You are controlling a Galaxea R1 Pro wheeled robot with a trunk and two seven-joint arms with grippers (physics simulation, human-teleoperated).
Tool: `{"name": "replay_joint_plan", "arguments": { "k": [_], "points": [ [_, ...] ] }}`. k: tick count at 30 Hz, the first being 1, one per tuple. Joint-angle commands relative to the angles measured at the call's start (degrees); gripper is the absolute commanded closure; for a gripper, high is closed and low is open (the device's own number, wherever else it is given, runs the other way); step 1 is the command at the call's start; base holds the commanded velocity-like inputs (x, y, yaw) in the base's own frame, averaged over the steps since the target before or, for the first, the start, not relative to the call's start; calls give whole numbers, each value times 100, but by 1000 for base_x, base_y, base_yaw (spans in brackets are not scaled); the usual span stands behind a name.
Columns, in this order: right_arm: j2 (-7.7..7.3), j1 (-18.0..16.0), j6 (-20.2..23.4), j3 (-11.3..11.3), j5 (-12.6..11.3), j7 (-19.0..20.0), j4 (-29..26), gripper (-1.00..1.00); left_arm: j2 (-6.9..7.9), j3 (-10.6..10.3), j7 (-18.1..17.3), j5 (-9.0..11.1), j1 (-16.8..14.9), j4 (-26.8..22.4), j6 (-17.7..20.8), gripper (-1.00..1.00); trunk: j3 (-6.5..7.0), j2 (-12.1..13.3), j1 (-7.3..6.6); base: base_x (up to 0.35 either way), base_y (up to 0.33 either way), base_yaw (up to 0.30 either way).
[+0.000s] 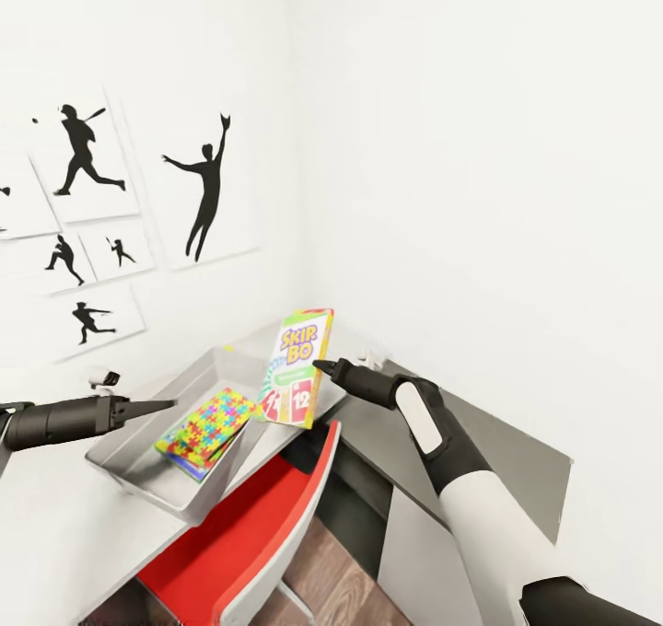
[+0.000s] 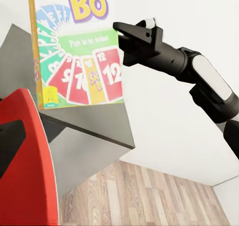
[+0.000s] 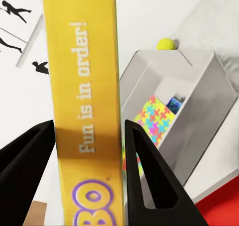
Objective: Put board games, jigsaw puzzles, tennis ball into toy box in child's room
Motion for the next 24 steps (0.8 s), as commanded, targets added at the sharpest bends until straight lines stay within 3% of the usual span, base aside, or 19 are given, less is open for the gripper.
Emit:
{"name": "replay_joint_plan", "arguments": {
  "k": [1,8,13,24],
  "points": [
    [1,-5,25,-5,-12,-23,-3,100,2,-2,-24,-4,-5,0,63,-100,-10,-13,3,-40,0,259],
    [1,-5,10,3,-11,-75,-3,100,2,-2,-24,-4,-5,0,66,-100,11,-13,3,-7,23,272],
    [1,-3,3,-2,-11,-75,-3,100,2,-2,-24,-2,-5,0,59,-100,22,-13,3,174,154,241],
    [1,3,0,-4,-11,-68,-26,100,2,89,-24,-12,-5,0,57,-100,25,-13,3,102,124,30]
  ]
}}
